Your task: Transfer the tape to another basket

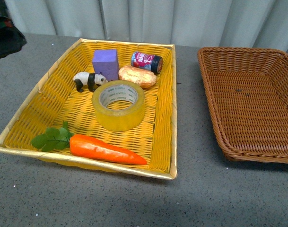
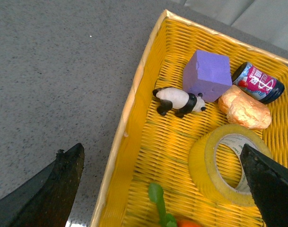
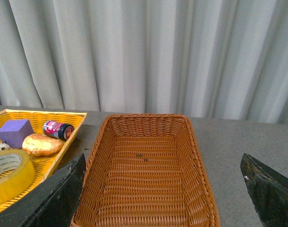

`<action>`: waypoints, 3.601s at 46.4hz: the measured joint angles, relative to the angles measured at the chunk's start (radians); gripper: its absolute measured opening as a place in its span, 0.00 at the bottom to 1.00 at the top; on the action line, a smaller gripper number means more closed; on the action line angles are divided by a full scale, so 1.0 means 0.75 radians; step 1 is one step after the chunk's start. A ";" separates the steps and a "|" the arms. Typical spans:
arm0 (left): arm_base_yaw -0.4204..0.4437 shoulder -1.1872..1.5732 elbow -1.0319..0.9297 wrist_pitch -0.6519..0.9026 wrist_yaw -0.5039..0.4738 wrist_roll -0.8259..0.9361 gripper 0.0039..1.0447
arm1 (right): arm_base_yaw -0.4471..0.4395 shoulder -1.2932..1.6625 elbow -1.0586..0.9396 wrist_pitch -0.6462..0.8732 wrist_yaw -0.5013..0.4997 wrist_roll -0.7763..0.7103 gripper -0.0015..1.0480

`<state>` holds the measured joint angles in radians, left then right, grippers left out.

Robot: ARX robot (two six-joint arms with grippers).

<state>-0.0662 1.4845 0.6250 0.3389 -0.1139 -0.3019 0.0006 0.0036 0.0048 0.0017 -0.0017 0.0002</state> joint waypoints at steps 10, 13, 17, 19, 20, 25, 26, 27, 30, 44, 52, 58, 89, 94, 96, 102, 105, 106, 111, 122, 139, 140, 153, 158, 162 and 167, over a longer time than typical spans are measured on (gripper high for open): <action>-0.018 0.271 0.237 -0.071 0.004 -0.010 0.94 | 0.000 0.000 0.000 0.000 0.000 0.000 0.91; -0.018 0.323 0.285 -0.103 0.008 -0.019 0.94 | 0.000 0.000 0.000 0.000 0.000 0.000 0.91; -0.024 0.381 0.335 -0.142 0.006 -0.010 0.94 | 0.000 0.000 0.000 0.000 0.000 0.000 0.91; -0.027 0.417 0.363 -0.169 0.015 -0.009 0.94 | 0.000 0.000 0.000 0.000 0.000 0.000 0.91; -0.027 0.426 0.370 -0.175 0.019 -0.010 0.94 | 0.000 0.000 0.000 0.000 0.000 0.000 0.91; -0.037 0.497 0.422 -0.210 0.050 -0.013 0.94 | 0.000 0.000 0.000 0.000 0.000 0.000 0.91; -0.039 0.511 0.431 -0.216 0.056 -0.014 0.94 | 0.000 0.000 0.000 0.000 0.000 0.000 0.91; -0.042 0.523 0.441 -0.223 0.065 -0.014 0.94 | 0.000 0.000 0.000 0.000 0.000 0.000 0.91; -0.051 0.548 0.464 -0.245 0.085 -0.016 0.94 | 0.000 0.000 0.000 0.000 0.000 0.000 0.91; -0.136 0.627 0.529 -0.278 0.130 0.005 0.94 | 0.000 0.000 0.000 0.000 0.000 0.000 0.91; -0.167 0.713 0.571 -0.263 0.140 0.017 0.94 | 0.000 0.000 0.000 0.000 0.000 0.000 0.91; -0.172 0.757 0.599 -0.269 0.123 0.018 0.94 | 0.000 0.000 0.000 0.000 0.000 0.000 0.91; -0.194 0.864 0.637 -0.282 0.074 0.043 0.84 | 0.000 0.000 0.000 0.000 0.000 0.000 0.91; -0.195 0.865 0.638 -0.283 0.073 0.041 0.70 | 0.000 0.000 0.000 0.000 0.000 0.000 0.91; -0.196 0.865 0.638 -0.284 0.078 0.040 0.63 | 0.000 0.000 0.000 0.000 0.000 0.000 0.91; -0.204 0.865 0.643 -0.285 0.085 0.036 0.46 | 0.000 0.000 0.000 0.000 0.000 0.000 0.91; -0.210 0.865 0.647 -0.286 0.087 0.036 0.36 | 0.000 0.000 0.000 0.000 0.000 0.000 0.91; -0.213 0.865 0.649 -0.286 0.089 0.035 0.31 | 0.000 0.000 0.000 0.000 0.000 0.000 0.91; -0.213 0.865 0.657 -0.293 0.087 0.016 0.16 | 0.000 0.000 0.000 0.000 0.000 0.000 0.91; -0.213 0.852 0.661 -0.301 0.116 0.023 0.15 | 0.000 0.000 0.000 0.000 0.000 0.000 0.91; -0.260 0.616 0.718 -0.263 0.421 0.545 0.15 | 0.000 0.000 0.000 0.000 0.000 0.000 0.91; -0.267 0.610 0.729 -0.274 0.435 0.584 0.15 | 0.000 0.000 0.000 0.000 0.000 0.000 0.91; -0.417 0.656 0.933 -0.414 0.529 0.982 0.15 | 0.000 0.000 0.000 0.000 0.000 0.000 0.91; -0.473 0.701 1.030 -0.439 0.546 1.070 0.15 | 0.000 0.000 0.000 0.000 0.000 0.000 0.91; -0.514 0.739 1.094 -0.455 0.547 1.142 0.15 | 0.000 0.000 0.000 0.000 0.000 0.000 0.91; -0.551 0.773 1.137 -0.465 0.551 1.205 0.15 | 0.000 0.000 0.000 0.000 0.000 0.000 0.91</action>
<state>-0.4793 2.0640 1.4776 -0.0097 0.2996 0.6022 0.0006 0.0036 0.0048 0.0017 -0.0017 0.0002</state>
